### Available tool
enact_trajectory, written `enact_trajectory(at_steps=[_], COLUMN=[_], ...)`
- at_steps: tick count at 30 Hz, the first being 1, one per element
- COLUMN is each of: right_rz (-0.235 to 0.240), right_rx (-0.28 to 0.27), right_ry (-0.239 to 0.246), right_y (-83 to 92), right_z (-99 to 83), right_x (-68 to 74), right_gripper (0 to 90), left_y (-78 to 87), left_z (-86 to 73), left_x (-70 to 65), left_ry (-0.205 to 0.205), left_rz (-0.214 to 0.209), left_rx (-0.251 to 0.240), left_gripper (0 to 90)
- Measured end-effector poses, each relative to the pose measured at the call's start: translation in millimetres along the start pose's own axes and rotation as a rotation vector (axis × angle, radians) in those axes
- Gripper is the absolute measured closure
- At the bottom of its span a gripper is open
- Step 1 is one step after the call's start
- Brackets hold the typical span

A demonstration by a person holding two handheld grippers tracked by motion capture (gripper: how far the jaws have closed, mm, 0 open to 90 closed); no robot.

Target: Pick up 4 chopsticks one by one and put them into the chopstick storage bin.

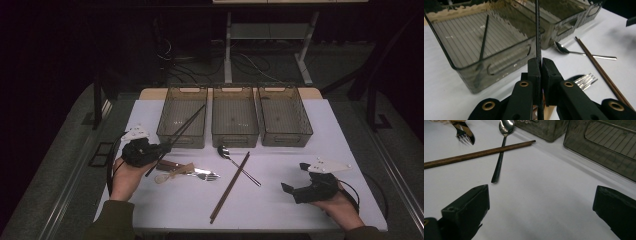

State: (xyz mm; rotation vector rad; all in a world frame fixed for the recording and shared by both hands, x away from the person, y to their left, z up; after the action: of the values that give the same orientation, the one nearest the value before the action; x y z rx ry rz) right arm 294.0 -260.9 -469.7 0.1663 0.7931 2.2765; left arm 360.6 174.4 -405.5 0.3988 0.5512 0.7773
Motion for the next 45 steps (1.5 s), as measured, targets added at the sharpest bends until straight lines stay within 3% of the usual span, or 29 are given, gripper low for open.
enact_trajectory(at_steps=[26,35,45], right_rz=[-0.002,0.002,0.006], right_rx=[-0.003,-0.005,-0.010], right_ry=[-0.006,-0.005,-0.009], right_y=[0.3,0.4,1.3], right_z=[-0.1,0.2,0.4], right_x=[-0.2,0.2,-0.1], right_gripper=[1.0,1.0,1.0], left_y=[-30.3,-49.0,-72.9], left_z=[64.3,85.0,100.8], left_x=[6.9,22.6,40.6], left_ry=[-0.011,0.012,0.007], left_rz=[0.020,0.063,0.112], left_rx=[-0.039,-0.050,-0.069], left_gripper=[84.9,84.8,84.8])
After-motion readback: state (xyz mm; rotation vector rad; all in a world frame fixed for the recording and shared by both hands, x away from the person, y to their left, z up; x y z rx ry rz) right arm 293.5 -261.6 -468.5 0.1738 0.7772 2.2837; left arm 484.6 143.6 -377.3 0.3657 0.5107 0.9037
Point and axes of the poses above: each handheld gripper's, and its own axes: y roughly backward along the jaws, z roughly out of its top, x roughly to its left, the point moved 6 cm from there along -y, roughly forward along the jaws, and after that the axes turned 12 degrees about y, right-handed, at the moved point
